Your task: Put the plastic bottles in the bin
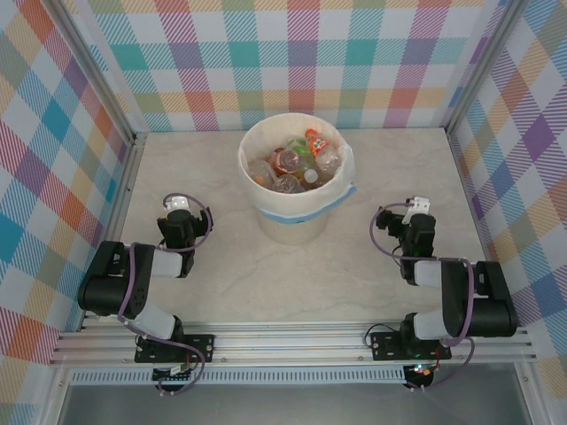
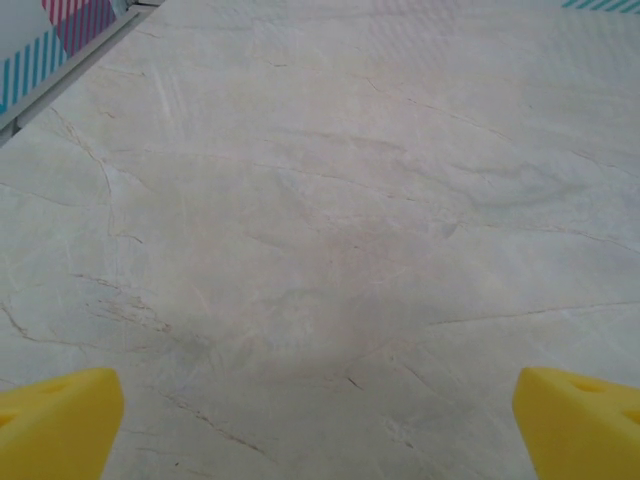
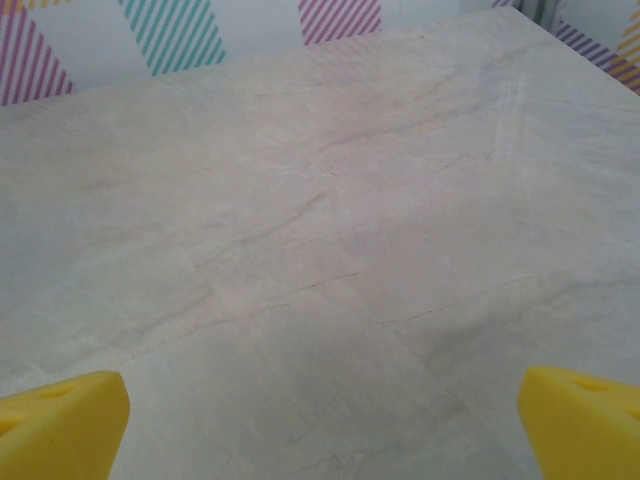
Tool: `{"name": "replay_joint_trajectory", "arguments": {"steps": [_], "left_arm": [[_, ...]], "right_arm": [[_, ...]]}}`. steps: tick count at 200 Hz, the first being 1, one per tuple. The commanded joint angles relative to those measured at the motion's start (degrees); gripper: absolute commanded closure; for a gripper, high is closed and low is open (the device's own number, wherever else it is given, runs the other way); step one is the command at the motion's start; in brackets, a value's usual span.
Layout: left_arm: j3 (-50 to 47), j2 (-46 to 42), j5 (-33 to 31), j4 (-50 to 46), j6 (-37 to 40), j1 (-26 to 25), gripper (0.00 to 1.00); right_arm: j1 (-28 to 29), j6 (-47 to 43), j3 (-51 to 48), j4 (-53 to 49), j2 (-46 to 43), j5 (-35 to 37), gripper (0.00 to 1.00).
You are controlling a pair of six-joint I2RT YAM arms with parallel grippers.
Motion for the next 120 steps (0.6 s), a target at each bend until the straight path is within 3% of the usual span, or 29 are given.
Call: {"name": "replay_joint_trajectory", "arguments": {"steps": [1,16,23,35,43,120], "left_arm": [[0.66,0.16,-1.83,2.51,0.64,-0.31,0.00],[0.66,0.13,-1.87,2.54,0.59,-0.32,0.00],[0.67,0.16,-1.85,2.46,0.57,-0.25,0.00],[0.68,0.14,-1.79,2.54,0.59,-0.33,0.00],[0.68,0.18,-1.83,2.60,0.63,-0.32,0.00],[0.70,0.16,-1.80,2.55,0.63,-0.29,0.00]], "right_arm": [[0.03,-3.00,-4.32,20.44,6.02,-4.79,0.00],[0.00,-3.26,-4.38,26.32,10.12,-5.45,0.00],[-0.05,-3.23,-3.06,20.39,7.91,-5.52,0.00],[-0.04,-1.75,4.94,1.63,5.67,-1.87,0.00],[2.06,-3.92,9.03,-3.56,6.86,-0.61,0.00],[2.14,-4.78,8.59,-2.73,6.75,-2.21,0.00]]}}
